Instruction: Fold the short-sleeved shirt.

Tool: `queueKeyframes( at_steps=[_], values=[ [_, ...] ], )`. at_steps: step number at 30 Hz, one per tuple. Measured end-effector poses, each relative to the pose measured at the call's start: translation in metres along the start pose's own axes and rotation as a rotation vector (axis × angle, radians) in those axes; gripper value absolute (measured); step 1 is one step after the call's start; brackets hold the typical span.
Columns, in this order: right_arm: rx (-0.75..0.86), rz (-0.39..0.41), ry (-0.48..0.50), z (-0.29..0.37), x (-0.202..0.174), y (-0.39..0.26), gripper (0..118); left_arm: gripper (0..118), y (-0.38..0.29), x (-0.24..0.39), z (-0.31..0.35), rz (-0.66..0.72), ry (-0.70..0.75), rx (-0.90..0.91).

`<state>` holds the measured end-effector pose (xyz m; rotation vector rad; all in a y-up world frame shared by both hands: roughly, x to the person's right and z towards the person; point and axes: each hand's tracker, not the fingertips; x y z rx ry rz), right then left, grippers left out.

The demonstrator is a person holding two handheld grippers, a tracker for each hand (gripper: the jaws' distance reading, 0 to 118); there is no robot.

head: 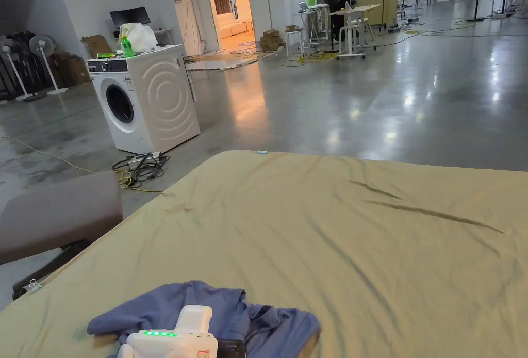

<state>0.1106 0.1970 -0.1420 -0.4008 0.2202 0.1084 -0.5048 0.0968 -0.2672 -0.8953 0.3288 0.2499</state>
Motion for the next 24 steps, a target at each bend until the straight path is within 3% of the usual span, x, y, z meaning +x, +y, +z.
queueKeyframes(
  at_steps=[4, 8, 11, 13, 15, 16, 17, 20, 24],
  values=[
    [-0.078, 0.098, -0.028, -0.006, -0.008, -0.009, 0, 108, 0.001, -0.011, -0.049, -0.012, 0.058, -0.104],
    [-0.126, 0.122, 0.003, -0.010, -0.013, -0.013, 0, 105, -0.008, -0.016, -0.061, -0.003, 0.040, -0.133],
    [-0.163, 0.105, 0.059, -0.012, -0.012, -0.020, 0, 84, -0.004, -0.015, -0.058, -0.039, 0.052, -0.130],
    [-0.180, 0.097, 0.079, -0.014, -0.014, -0.021, 0, 80, 0.001, -0.007, -0.053, -0.098, 0.011, -0.141],
    [-0.178, 0.094, 0.085, -0.012, -0.015, -0.021, 0, 49, 0.006, 0.001, -0.048, -0.130, 0.006, -0.147],
    [-0.172, 0.086, 0.088, -0.011, -0.016, -0.021, 0, 11, 0.006, 0.008, -0.047, -0.151, 0.029, -0.137],
    [-0.166, 0.076, 0.090, -0.009, -0.014, -0.020, 0, 5, 0.007, 0.013, -0.047, -0.188, 0.094, -0.127],
    [-0.144, 0.059, 0.087, -0.004, -0.010, -0.018, 0, 5, -0.011, 0.013, -0.053, -0.196, 0.068, -0.138],
    [-0.120, 0.026, 0.080, 0.002, 0.002, -0.017, 0, 5, 0.010, 0.001, -0.015, -0.051, 0.011, -0.035]
  ],
)
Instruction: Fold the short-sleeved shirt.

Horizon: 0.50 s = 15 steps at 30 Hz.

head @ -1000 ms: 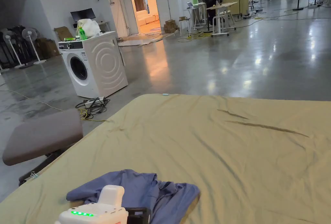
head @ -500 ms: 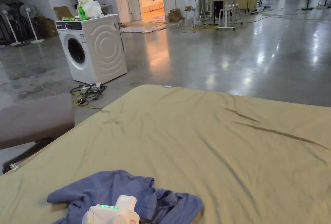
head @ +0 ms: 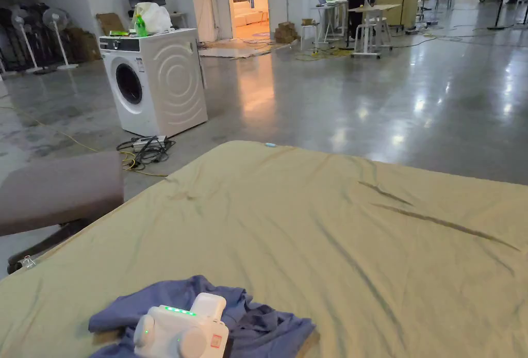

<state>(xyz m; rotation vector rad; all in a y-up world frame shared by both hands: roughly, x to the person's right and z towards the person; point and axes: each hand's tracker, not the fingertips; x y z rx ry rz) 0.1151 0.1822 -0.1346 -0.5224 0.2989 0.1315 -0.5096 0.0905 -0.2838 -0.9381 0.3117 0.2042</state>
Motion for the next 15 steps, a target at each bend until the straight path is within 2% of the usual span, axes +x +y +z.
queueKeyframes(
  at_steps=[8, 11, 15],
  values=[
    [0.063, -0.105, 0.005, 0.028, 0.021, -0.018, 0, 5, 0.087, 0.003, 0.117, 0.158, -0.161, 0.245],
    [0.073, -0.142, -0.006, 0.042, 0.028, -0.027, 0, 5, 0.124, 0.037, 0.154, 0.077, -0.138, 0.338],
    [0.085, -0.199, -0.043, 0.062, 0.044, -0.041, 0, 5, 0.150, 0.125, 0.164, -0.075, -0.231, 0.340]
  ],
)
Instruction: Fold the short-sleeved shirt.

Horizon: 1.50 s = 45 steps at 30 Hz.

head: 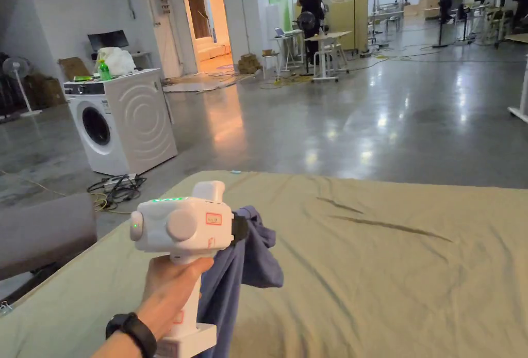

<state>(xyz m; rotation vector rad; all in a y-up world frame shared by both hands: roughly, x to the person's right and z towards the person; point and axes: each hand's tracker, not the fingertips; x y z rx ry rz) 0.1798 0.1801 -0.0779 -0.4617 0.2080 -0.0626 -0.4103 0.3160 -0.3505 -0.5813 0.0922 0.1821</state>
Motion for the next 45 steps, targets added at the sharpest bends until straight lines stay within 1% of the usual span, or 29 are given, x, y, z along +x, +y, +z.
queueKeyframes(
  at_steps=[2, 5, 7, 8, 9, 10, 12, 14, 15, 16, 18, 19, 21, 22, 23, 24, 25, 26, 27, 29, 31, 35, 38, 40, 41, 42, 45],
  values=[
    [0.012, -0.029, -0.038, 0.010, 0.009, -0.002, 0, 5, -0.007, 0.056, -0.023, -0.101, -0.073, -0.033],
    [0.028, -0.070, -0.080, 0.031, 0.026, -0.003, 0, 5, -0.040, 0.155, -0.063, -0.249, -0.222, -0.127],
    [0.038, -0.089, -0.127, 0.046, 0.036, -0.005, 0, 5, -0.075, 0.218, -0.082, -0.309, -0.317, -0.160],
    [0.046, -0.104, -0.150, 0.054, 0.042, -0.006, 0, 5, -0.096, 0.249, -0.089, -0.307, -0.375, -0.178],
    [0.052, -0.135, -0.168, 0.061, 0.048, -0.007, 0, 5, -0.119, 0.281, -0.096, -0.319, -0.450, -0.225],
    [0.054, -0.164, -0.181, 0.068, 0.052, -0.007, 0, 5, -0.143, 0.306, -0.098, -0.321, -0.488, -0.249],
    [0.060, -0.220, -0.226, 0.081, 0.061, -0.008, 0, 5, -0.196, 0.360, -0.095, -0.401, -0.599, -0.321],
    [0.064, -0.240, -0.257, 0.091, 0.067, -0.011, 0, 5, -0.241, 0.400, -0.087, -0.432, -0.676, -0.393],
    [0.061, -0.240, -0.266, 0.095, 0.069, -0.012, 0, 5, -0.265, 0.414, -0.079, -0.400, -0.695, -0.419],
    [0.053, -0.235, -0.279, 0.098, 0.070, -0.014, 0, 5, -0.284, 0.426, -0.073, -0.389, -0.727, -0.467],
    [0.034, -0.216, -0.298, 0.099, 0.072, -0.017, 0, 5, -0.313, 0.439, -0.061, -0.346, -0.758, -0.504],
    [0.028, -0.211, -0.301, 0.099, 0.072, -0.018, 0, 5, -0.327, 0.443, -0.053, -0.367, -0.767, -0.521],
    [0.022, -0.214, -0.295, 0.097, 0.072, -0.019, 0, 5, -0.348, 0.449, -0.038, -0.396, -0.778, -0.515],
    [0.020, -0.221, -0.289, 0.094, 0.072, -0.021, 0, 7, -0.354, 0.451, -0.035, -0.447, -0.794, -0.521],
    [0.021, -0.226, -0.284, 0.092, 0.072, -0.021, 0, 8, -0.357, 0.451, -0.034, -0.448, -0.777, -0.516],
    [0.022, -0.227, -0.273, 0.088, 0.070, -0.020, 0, 15, -0.358, 0.450, -0.035, -0.456, -0.754, -0.509],
    [0.023, -0.225, -0.266, 0.085, 0.068, -0.018, 0, 35, -0.354, 0.442, -0.038, -0.442, -0.763, -0.515],
    [0.027, -0.217, -0.258, 0.082, 0.065, -0.017, 0, 50, -0.347, 0.432, -0.039, -0.357, -0.794, -0.543],
    [0.037, -0.206, -0.239, 0.079, 0.061, -0.013, 0, 55, -0.338, 0.419, -0.040, -0.277, -0.818, -0.565],
    [0.059, -0.186, -0.203, 0.073, 0.057, -0.005, 0, 55, -0.319, 0.388, -0.029, -0.214, -0.854, -0.536],
    [0.072, -0.160, -0.165, 0.065, 0.052, 0.006, 0, 56, -0.295, 0.352, -0.008, -0.206, -0.849, -0.424],
    [0.155, -0.064, -0.105, 0.053, 0.033, 0.035, 0, 56, -0.245, 0.271, 0.054, -0.263, -0.671, -0.178],
    [0.202, -0.002, -0.080, 0.048, 0.018, 0.052, 0, 56, -0.230, 0.209, 0.114, -0.261, -0.510, 0.008],
    [0.259, 0.037, -0.095, 0.046, 0.007, 0.059, 0, 56, -0.229, 0.174, 0.159, -0.251, -0.383, 0.168],
    [0.244, 0.029, -0.068, 0.044, 0.005, 0.061, 0, 56, -0.228, 0.161, 0.179, -0.244, -0.332, 0.255],
    [0.235, 0.024, -0.032, 0.041, 0.004, 0.064, 0, 56, -0.226, 0.149, 0.198, -0.241, -0.317, 0.292],
    [0.232, 0.026, -0.007, 0.032, -0.006, 0.067, 0, 55, -0.224, 0.130, 0.234, -0.240, -0.177, 0.300]
  ],
)
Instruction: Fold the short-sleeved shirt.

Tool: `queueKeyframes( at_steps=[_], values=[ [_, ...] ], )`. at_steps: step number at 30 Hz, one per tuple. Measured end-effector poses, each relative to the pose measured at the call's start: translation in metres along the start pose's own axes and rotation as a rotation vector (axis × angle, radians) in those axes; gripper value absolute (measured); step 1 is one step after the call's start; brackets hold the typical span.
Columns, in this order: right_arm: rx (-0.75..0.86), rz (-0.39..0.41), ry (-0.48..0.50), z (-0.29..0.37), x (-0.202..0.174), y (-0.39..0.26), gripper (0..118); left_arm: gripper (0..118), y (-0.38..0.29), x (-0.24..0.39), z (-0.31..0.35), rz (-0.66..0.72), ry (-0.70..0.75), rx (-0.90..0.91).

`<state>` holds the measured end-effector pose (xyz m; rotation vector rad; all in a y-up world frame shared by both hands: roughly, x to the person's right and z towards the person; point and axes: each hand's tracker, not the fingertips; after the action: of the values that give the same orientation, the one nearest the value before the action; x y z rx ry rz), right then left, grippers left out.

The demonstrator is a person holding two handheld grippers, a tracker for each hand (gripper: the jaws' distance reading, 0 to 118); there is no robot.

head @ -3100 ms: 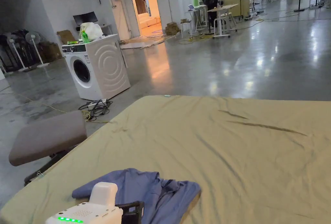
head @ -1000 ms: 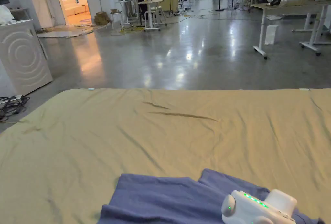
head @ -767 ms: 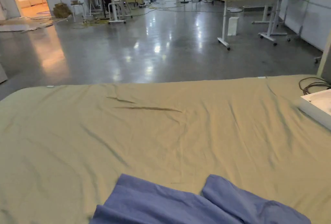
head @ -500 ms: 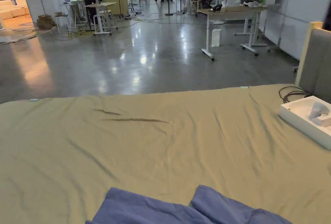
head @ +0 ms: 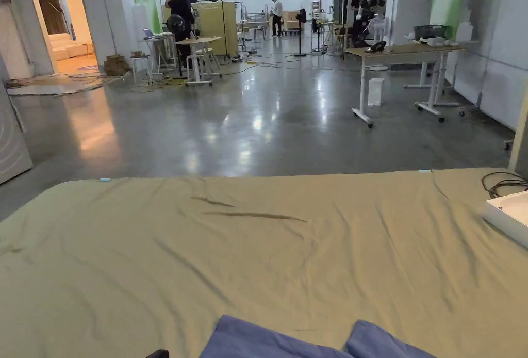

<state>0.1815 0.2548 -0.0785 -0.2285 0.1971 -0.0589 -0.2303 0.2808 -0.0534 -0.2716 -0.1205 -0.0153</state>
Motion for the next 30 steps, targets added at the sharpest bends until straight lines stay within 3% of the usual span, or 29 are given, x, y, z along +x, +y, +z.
queueKeyframes(
  at_steps=[2, 3, 4, 11, 19, 24, 30],
  values=[
    [-0.004, 0.010, 0.011, -0.004, -0.006, 0.000, 0, 35, -0.003, -0.004, 0.017, 0.008, 0.073, 0.029],
    [-0.003, 0.025, 0.007, -0.004, -0.011, -0.001, 0, 13, -0.005, -0.005, 0.024, 0.017, 0.098, 0.031],
    [-0.007, 0.038, 0.012, -0.004, -0.014, -0.001, 0, 3, -0.008, -0.006, 0.030, 0.028, 0.127, 0.042],
    [-0.019, 0.134, 0.016, 0.000, -0.028, -0.006, 0, 1, -0.029, -0.010, 0.045, 0.108, 0.123, -0.030],
    [-0.084, 0.091, -0.003, -0.006, -0.018, -0.011, 0, 1, -0.022, -0.018, 0.014, 0.117, 0.088, -0.090],
    [-0.137, 0.138, -0.038, -0.007, -0.015, -0.017, 0, 1, -0.021, -0.028, -0.045, 0.143, 0.001, -0.188],
    [-0.265, 0.069, -0.037, -0.025, 0.006, -0.042, 0, 1, -0.030, -0.055, -0.166, 0.261, -0.136, -0.319]
  ],
)
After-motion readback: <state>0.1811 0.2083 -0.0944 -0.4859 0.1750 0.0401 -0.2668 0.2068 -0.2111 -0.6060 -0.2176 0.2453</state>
